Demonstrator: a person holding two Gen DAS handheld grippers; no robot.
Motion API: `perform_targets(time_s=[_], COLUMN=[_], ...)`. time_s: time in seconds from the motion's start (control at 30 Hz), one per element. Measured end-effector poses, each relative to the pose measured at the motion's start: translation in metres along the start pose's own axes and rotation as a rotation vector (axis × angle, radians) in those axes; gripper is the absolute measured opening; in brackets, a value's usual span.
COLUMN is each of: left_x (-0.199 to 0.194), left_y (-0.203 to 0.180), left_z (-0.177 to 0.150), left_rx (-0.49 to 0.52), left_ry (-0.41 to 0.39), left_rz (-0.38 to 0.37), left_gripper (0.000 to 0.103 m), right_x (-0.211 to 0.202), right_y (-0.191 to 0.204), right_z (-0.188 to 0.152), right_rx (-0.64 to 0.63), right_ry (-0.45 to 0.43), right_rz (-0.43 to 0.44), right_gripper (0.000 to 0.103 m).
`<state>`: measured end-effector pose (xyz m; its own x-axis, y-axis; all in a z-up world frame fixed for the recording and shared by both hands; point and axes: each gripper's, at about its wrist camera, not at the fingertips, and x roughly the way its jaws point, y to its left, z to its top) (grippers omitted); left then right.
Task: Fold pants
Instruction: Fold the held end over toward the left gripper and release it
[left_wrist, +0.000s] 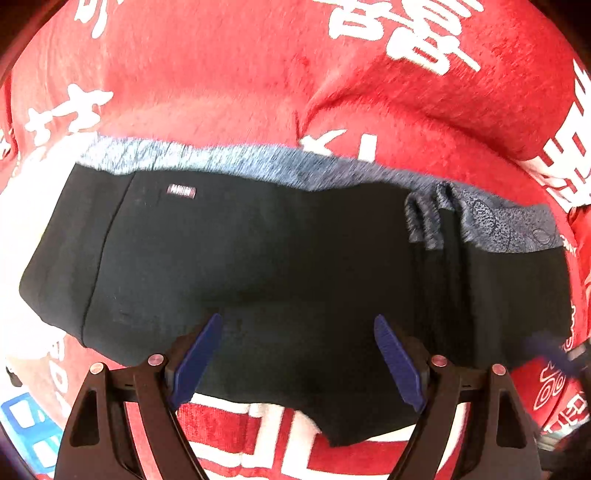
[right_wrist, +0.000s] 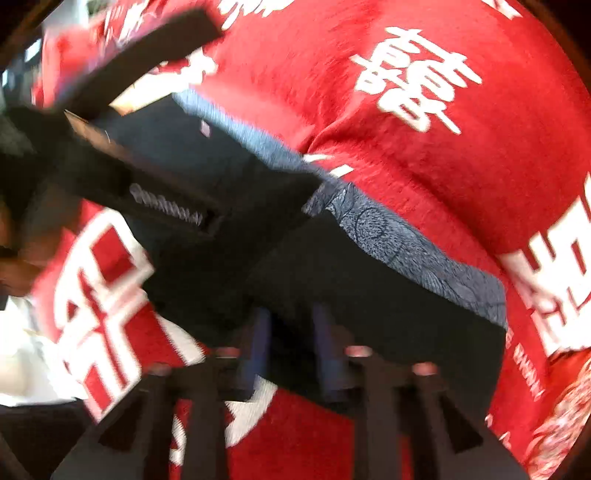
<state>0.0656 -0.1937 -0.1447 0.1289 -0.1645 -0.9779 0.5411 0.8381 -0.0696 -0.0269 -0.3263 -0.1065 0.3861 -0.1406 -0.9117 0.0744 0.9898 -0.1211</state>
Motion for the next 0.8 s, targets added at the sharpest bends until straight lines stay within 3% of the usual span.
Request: perform_targets(time_s=[0.03,0.13,0.2,0.27,0.33,0.43,0.47,0.57,0.67,0.73,0.8], left_x=[-0.005,-0.019,-0.023,-0.025,-0.023,-0.01,-0.005,0.015,0.03,0.034,0.036], left_y=[-0.006,-0.028,-0.045,-0.07,-0.093,-0.128,-0.136,-0.155,-0.158,-0.155,-0.154], left_z=[0.004,0.016,0.025,0.034,0.042,0.054,0.057,0.062,0.056,0.047,0.036], left_rx=[0.008,0.044,0.07,0.107,0.14,0.182,0.188,0.218,0.243,0.264,0.316], left_ry=[-0.012,-0.043,-0.056,-0.07,-0.079,-0.07,-0.064,-0.033,-0.004,-0.001,-0.022], left_rz=[-0.003,-0.022,-0.044,-0.074,-0.096,-0.125,-0.129,-0.125,-0.087,-0.066,-0.023], left_gripper=[0.085,0.085,0.085,0.085,0.085,0.085,0.085,0.085,0.085,0.085,0.089], right_x=[-0.013,-0.04,-0.041,-0.025,-0.006,0.036,0.049,0.068,0.071,0.061,0.057], right_y=[-0.017,-0.083,-0.147,-0.211,-0.25,-0.28,-0.282,-0.284,-0.289,-0.285,-0.279], right_z=[-0.001,-0.011,-0.026,-0.05,-0.073,-0.103,-0.107,-0.111,-0.124,-0.126,-0.131], right_rx=[0.06,0.274,0.505,0.768,0.951,1.174,1.208,1.223,1.27,1.236,1.222], right_ry=[-0.034,-0.091,-0.088,-0.061,-0.049,-0.036,-0.037,-0.024,-0.015,-0.019,0.0], right_rz=[0.008,-0.015,0.005,0.075,0.161,0.445,0.538,0.648,0.731,0.722,0.681], right_gripper=[0.064,0.065,0.065,0.064,0.047,0.041,0.041,0.041,0.029,0.021,0.019])
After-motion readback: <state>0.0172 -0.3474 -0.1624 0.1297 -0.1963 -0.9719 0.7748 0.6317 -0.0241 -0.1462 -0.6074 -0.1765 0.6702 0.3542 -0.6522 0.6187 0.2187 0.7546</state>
